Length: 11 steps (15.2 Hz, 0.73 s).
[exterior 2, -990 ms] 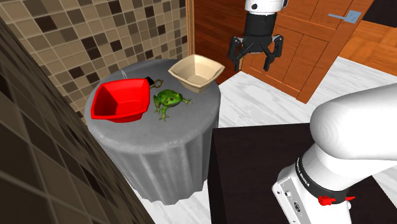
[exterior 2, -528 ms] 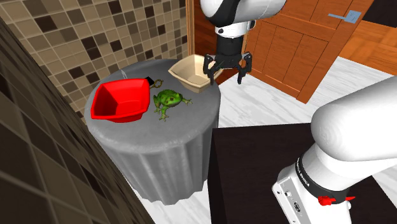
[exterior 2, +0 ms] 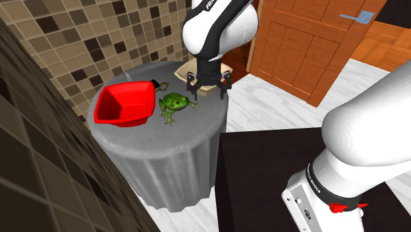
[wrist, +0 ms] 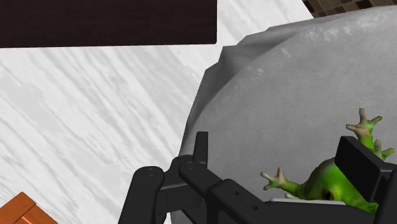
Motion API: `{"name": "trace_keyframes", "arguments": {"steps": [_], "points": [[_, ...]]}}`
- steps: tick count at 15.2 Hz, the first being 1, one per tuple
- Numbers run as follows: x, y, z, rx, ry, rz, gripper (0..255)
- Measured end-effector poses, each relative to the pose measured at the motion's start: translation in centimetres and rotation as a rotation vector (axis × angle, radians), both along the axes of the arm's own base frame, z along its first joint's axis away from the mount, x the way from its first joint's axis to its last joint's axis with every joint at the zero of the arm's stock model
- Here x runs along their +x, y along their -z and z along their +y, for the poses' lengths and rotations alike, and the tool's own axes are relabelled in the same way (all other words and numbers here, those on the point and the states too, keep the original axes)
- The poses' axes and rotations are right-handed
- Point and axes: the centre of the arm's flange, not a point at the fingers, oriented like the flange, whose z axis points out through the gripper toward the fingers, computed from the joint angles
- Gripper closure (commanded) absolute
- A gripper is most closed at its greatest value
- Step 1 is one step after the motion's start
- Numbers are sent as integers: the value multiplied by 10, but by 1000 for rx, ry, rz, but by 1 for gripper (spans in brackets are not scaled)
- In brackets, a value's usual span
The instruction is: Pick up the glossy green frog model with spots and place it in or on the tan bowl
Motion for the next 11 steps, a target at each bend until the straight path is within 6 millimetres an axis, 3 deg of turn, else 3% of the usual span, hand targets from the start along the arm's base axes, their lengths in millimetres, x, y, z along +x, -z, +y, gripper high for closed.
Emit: {"name": "trace_keyframes", "arguments": {"steps": [11], "points": [[19, 85, 115, 4, 12, -55, 0]]}}
